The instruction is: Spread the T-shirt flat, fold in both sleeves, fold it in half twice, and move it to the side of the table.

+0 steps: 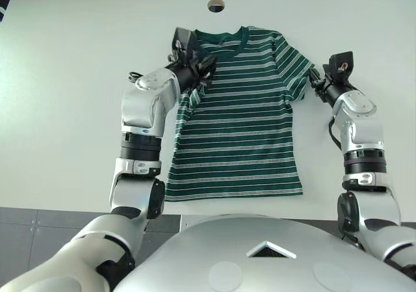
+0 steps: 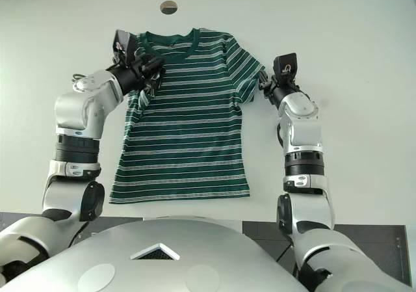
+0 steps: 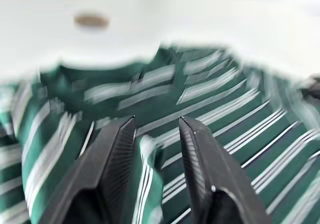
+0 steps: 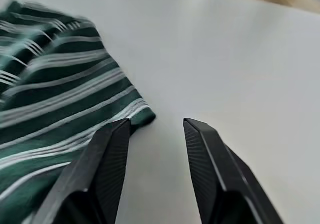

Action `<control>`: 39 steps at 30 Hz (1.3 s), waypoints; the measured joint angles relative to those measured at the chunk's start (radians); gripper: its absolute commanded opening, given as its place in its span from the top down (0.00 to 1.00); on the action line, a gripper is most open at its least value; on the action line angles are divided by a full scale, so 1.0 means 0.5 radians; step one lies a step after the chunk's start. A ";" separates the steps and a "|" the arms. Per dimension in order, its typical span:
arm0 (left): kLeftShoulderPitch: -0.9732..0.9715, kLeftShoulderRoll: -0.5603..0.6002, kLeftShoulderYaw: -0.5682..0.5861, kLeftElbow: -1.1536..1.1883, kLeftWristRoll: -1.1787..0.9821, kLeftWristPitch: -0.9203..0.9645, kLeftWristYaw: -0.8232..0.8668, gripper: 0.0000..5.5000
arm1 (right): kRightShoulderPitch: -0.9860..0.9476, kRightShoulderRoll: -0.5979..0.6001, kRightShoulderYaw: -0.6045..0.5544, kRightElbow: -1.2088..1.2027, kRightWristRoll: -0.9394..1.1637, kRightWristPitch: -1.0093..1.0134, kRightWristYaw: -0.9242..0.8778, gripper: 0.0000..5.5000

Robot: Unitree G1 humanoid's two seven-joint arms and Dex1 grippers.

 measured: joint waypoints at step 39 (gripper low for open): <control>0.081 -0.018 0.112 -0.388 -0.198 0.006 0.094 0.71 | -0.259 0.030 0.071 0.339 0.056 0.035 0.278 0.89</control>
